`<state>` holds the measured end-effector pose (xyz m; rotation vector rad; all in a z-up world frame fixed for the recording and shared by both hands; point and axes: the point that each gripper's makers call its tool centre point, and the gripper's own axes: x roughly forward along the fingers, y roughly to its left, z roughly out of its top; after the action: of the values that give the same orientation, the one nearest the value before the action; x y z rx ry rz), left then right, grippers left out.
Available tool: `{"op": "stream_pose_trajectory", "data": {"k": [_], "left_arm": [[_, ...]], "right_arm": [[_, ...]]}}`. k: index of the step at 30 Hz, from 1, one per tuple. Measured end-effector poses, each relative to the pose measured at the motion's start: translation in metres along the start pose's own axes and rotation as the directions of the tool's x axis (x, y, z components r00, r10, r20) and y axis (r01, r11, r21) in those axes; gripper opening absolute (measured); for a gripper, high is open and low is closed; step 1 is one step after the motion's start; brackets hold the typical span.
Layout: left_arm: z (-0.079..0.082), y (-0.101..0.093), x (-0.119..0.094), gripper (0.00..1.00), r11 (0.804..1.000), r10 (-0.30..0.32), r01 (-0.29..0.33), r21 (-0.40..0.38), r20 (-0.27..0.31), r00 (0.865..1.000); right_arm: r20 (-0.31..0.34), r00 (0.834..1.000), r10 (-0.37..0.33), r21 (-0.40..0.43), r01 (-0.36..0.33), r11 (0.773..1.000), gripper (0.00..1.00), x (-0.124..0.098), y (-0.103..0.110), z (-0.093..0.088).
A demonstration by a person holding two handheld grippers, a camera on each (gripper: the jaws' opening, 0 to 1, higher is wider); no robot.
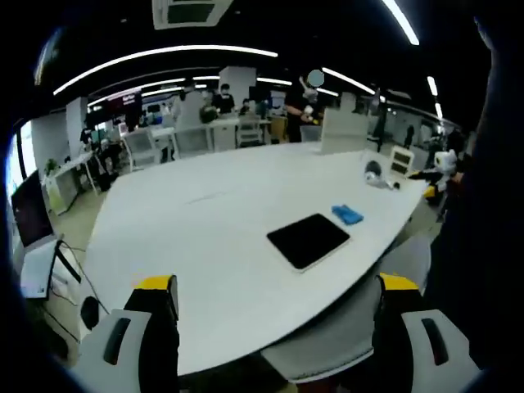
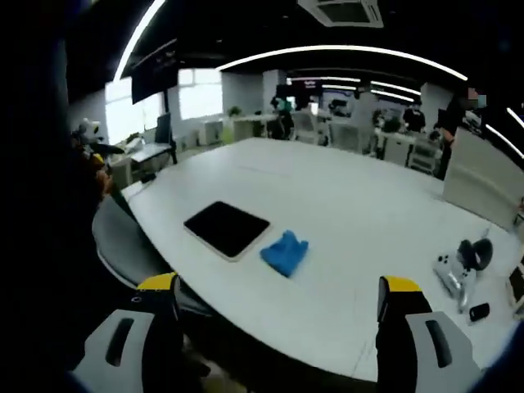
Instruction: Wipe the mirror surface with the cleaning cloth until all visible marks leave the cleaned area.
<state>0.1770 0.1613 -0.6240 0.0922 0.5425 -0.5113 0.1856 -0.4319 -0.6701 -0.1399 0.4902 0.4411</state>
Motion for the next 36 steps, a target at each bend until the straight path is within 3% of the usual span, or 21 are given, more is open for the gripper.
{"op": "stream_pose_trajectory", "data": {"k": [1, 3, 4, 5, 6, 7, 9, 10, 11, 14, 19, 22, 24, 28, 33, 36], "left_arm": [[0.006, 0.003, -0.004, 0.99, 0.999, 0.041, -0.041, -0.011, 0.016, 0.999], [0.012, 0.019, -0.007, 0.99, 0.992, 0.126, -0.126, -0.006, 0.102, 0.987], [0.011, 0.028, -0.006, 0.99, 0.986, 0.166, -0.167, -0.01, 0.141, 0.976], [0.013, 0.033, -0.001, 0.99, 0.981, 0.193, -0.185, -0.059, 0.197, 0.961], [0.006, 0.028, 0.01, 0.99, 0.984, 0.154, -0.133, -0.117, 0.195, 0.969], [0.001, 0.025, 0.018, 0.99, 0.987, 0.125, -0.104, -0.123, 0.175, 0.977], [-0.007, 0.027, 0.034, 0.99, 0.993, 0.109, -0.101, -0.058, 0.141, 0.984], [-0.013, 0.028, 0.041, 0.99, 0.995, 0.093, -0.089, -0.042, 0.109, 0.99], [-0.012, 0.026, 0.045, 0.99, 0.996, 0.088, -0.085, -0.04, 0.098, 0.991], [-0.008, 0.029, 0.052, 0.99, 0.996, 0.086, -0.082, -0.039, 0.109, 0.99], [-0.026, 0.04, 0.059, 0.99, 0.989, 0.113, -0.103, -0.104, 0.103, 0.988], [-0.034, 0.031, 0.071, 0.99, 0.989, 0.098, -0.086, -0.123, 0.095, 0.991], [-0.039, 0.018, 0.08, 0.99, 0.992, 0.067, -0.061, -0.108, 0.056, 0.996], [-0.046, 0.01, 0.091, 0.99, 0.996, 0.03, -0.028, -0.08, 0.023, 0.999], [-0.044, 0.018, 0.096, 0.99, 0.995, 0.059, -0.056, -0.077, 0.036, 0.998], [-0.036, 0.009, 0.101, 0.99, 0.998, 0.011, -0.006, -0.07, 0.071, 0.997]], "right_arm": [[0.019, 0.999, -0.048, 0.022, 0.048, 0.999, 1.0, -0.008, -0.004, 0.001], [0.033, 0.991, -0.129, 0.067, 0.126, 0.99, 1.0, -0.024, -0.011, -0.006], [0.052, 0.982, -0.181, 0.127, 0.173, 0.977, 1.0, -0.03, -0.015, -0.011], [0.066, 0.98, -0.188, 0.178, 0.174, 0.969, 1.0, -0.027, -0.014, -0.017], [0.038, 0.987, -0.156, 0.2, 0.145, 0.969, 1.0, -0.02, -0.01, -0.028], [-0.035, 0.994, -0.1, 0.191, 0.105, 0.976, 1.0, -0.012, -0.001, -0.043], [-0.092, 0.993, -0.079, 0.076, 0.087, 0.993, 1.0, -0.001, 0.0, -0.05], [-0.085, 0.994, -0.071, 0.031, 0.074, 0.997, 1.0, 0.006, 0.001, -0.043], [-0.074, 0.995, -0.067, 0.042, 0.07, 0.997, 1.0, 0.009, 0.001, -0.039], [-0.044, 0.996, -0.073, 0.062, 0.075, 0.995, 1.0, 0.018, -0.002, -0.024], [-0.033, 0.996, -0.077, 0.068, 0.079, 0.995, 1.0, 0.029, -0.008, -0.019], [-0.047, 0.997, -0.066, 0.072, 0.069, 0.995, 1.0, 0.036, -0.006, -0.021], [-0.043, 0.997, -0.061, 0.061, 0.064, 0.996, 1.0, 0.04, -0.004, -0.019], [-0.023, 0.998, -0.059, 0.077, 0.061, 0.995, 1.0, 0.043, -0.001, -0.016], [-0.028, 0.998, -0.061, 0.08, 0.063, 0.995, 1.0, 0.049, 0.004, -0.019], [-0.043, 0.998, -0.053, 0.074, 0.056, 0.996, 1.0, 0.052, 0.007, -0.022]]}}
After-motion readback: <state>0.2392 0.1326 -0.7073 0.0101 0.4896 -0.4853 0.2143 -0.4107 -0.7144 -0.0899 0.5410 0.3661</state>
